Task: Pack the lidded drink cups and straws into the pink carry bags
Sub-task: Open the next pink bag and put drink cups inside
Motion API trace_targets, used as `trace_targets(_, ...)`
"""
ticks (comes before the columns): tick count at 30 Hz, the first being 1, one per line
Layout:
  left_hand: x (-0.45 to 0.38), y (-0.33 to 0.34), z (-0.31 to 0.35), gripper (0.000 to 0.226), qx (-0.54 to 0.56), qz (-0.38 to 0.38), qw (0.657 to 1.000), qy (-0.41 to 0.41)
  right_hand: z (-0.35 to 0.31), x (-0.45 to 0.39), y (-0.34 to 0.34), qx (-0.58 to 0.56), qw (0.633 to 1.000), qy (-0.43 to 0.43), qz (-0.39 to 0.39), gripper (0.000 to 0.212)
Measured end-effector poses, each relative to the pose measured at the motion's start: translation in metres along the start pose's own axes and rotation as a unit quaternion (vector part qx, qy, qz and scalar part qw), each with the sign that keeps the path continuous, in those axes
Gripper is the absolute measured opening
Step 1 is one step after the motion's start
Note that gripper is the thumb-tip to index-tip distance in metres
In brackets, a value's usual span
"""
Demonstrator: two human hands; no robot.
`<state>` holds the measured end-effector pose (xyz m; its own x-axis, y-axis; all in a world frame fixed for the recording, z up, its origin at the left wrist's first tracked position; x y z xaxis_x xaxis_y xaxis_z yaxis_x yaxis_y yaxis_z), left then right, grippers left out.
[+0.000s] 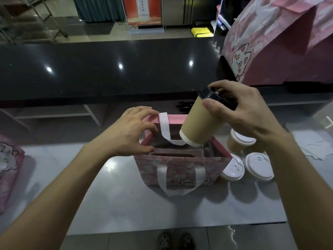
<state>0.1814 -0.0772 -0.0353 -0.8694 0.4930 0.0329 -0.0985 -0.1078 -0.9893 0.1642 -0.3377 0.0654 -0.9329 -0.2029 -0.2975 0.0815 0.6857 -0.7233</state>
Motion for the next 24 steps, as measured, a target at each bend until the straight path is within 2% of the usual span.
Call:
trace_targets(3, 0.002, 0.012, -0.012, 0.128, 0.029, -0.044, 0.998, -0.034, 0.002, 0.004, 0.01, -0.008, 1.0, -0.003, -0.03, 0.071)
trace_targets(5, 0.004, 0.018, -0.017, 0.15, 0.049, -0.062, 0.996, -0.036, 0.003, 0.006, 0.017, -0.007, 0.998, -0.011, -0.06, 0.067)
trace_targets(10, 0.005, 0.023, -0.02, 0.162, 0.09, -0.067, 0.993, -0.033, -0.003, 0.003, 0.046, 0.034, 0.984, -0.019, -0.174, 0.074)
trace_targets(15, 0.005, 0.019, -0.016, 0.17, 0.119, -0.084, 0.989, -0.025, -0.017, 0.005, 0.084, 0.084, 0.948, -0.031, -0.304, 0.078)
trace_targets(19, 0.002, 0.016, -0.013, 0.17, 0.123, -0.079, 0.989, -0.017, -0.026, 0.004, 0.098, 0.119, 0.943, -0.053, -0.307, 0.078)
trace_targets(24, 0.001, 0.018, -0.015, 0.177, 0.129, -0.086, 0.988, -0.019, -0.025, 0.008, 0.149, 0.204, 0.906, -0.094, -0.36, 0.077)
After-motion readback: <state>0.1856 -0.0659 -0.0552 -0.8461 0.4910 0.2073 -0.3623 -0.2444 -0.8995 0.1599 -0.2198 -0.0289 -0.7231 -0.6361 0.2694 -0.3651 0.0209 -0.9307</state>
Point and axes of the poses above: each hand's wrist, its own x-axis away from the middle knuckle, its own y-axis out of the palm, z = x × y, the point moved 9 cm from there along -x, towards the middle knuckle, and after that the axes turned 3 degrees about -y, right-handed, at the moved point
